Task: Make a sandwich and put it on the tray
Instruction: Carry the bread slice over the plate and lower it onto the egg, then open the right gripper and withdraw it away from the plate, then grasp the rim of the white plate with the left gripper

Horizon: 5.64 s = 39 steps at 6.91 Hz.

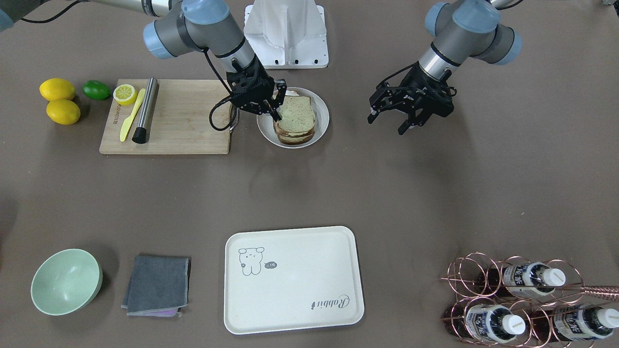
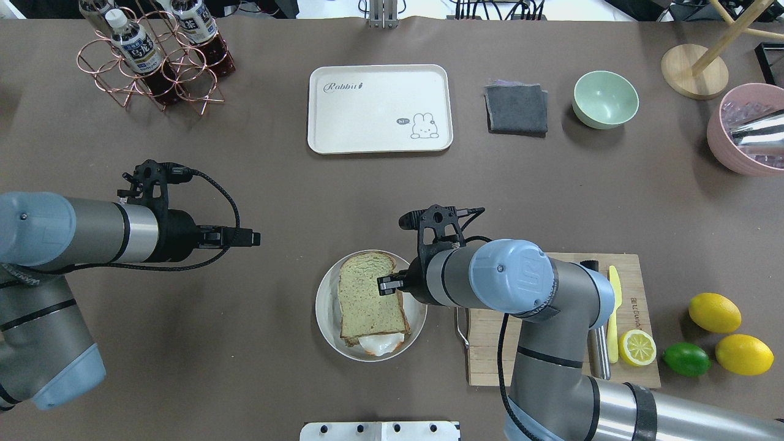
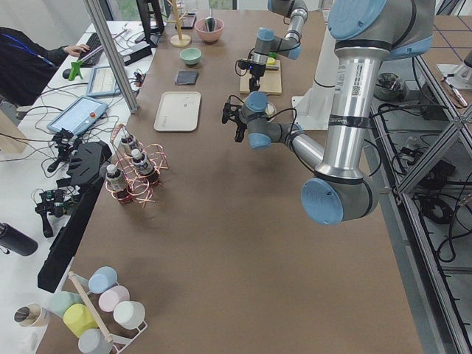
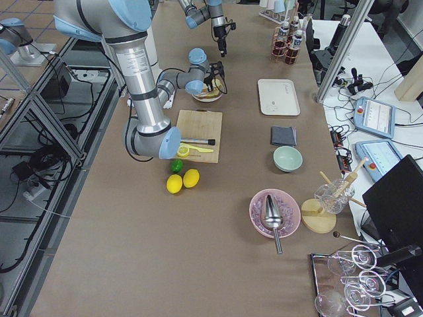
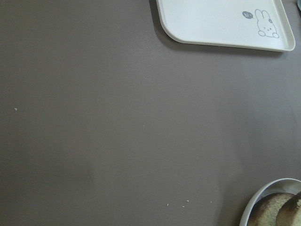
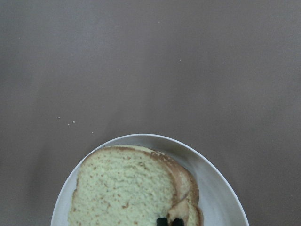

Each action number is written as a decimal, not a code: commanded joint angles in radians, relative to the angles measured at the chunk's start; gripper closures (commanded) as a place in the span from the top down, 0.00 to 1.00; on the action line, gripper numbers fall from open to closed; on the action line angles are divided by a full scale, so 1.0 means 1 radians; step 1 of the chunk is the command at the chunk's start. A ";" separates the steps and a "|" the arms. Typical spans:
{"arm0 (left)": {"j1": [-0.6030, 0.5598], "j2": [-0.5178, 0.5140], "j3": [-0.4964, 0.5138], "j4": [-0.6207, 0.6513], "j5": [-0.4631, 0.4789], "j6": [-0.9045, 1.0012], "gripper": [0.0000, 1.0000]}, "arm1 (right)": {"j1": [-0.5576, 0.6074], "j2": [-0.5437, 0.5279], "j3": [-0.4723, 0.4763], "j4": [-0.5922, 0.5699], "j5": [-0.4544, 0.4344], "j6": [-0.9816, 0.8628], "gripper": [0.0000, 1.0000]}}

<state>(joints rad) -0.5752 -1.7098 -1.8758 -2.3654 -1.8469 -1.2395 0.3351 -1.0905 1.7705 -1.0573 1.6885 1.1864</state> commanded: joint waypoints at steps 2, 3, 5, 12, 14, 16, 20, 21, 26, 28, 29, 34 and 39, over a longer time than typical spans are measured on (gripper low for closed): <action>0.001 -0.001 0.001 0.000 0.000 0.000 0.98 | -0.002 -0.019 0.004 0.000 0.002 -0.021 0.00; 0.001 -0.002 0.003 0.000 0.000 0.000 0.98 | 0.001 -0.022 0.009 0.002 -0.001 -0.012 0.69; 0.003 -0.004 0.001 0.000 0.000 0.000 0.98 | 0.010 -0.023 0.030 -0.006 -0.009 -0.001 1.00; 0.038 -0.156 -0.014 0.221 0.023 -0.017 0.99 | 0.578 -0.222 0.149 -0.418 0.388 -0.350 1.00; 0.061 -0.227 -0.008 0.288 0.022 -0.014 0.99 | 0.836 -0.398 0.144 -0.510 0.466 -0.831 1.00; 0.090 -0.246 0.009 0.291 0.018 -0.008 0.99 | 1.078 -0.515 0.069 -0.556 0.573 -1.206 1.00; 0.242 -0.234 0.047 0.290 0.103 -0.012 0.95 | 1.214 -0.594 0.000 -0.553 0.616 -1.394 1.00; 0.241 -0.234 0.043 0.288 0.103 -0.012 0.87 | 1.216 -0.595 0.000 -0.552 0.614 -1.395 1.00; 0.227 -0.220 0.087 0.285 0.097 -0.008 0.47 | 1.216 -0.605 0.000 -0.546 0.614 -1.395 1.00; 0.230 -0.226 0.095 0.284 0.097 -0.008 0.45 | 1.216 -0.606 0.000 -0.544 0.612 -1.394 1.00; 0.232 -0.228 0.099 0.284 0.097 -0.008 0.45 | 1.216 -0.606 0.000 -0.544 0.612 -1.394 1.00; 0.229 -0.243 0.093 0.279 0.094 -0.003 0.00 | 1.216 -0.606 -0.005 -0.546 0.609 -1.394 1.00; -0.045 -0.316 0.116 0.279 -0.161 -0.006 0.00 | 1.216 -0.627 -0.029 -0.544 0.606 -1.395 1.00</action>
<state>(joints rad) -0.5415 -2.0009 -1.7767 -2.0908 -1.9330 -1.2440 1.5509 -1.7092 1.7428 -1.6017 2.2973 -0.2077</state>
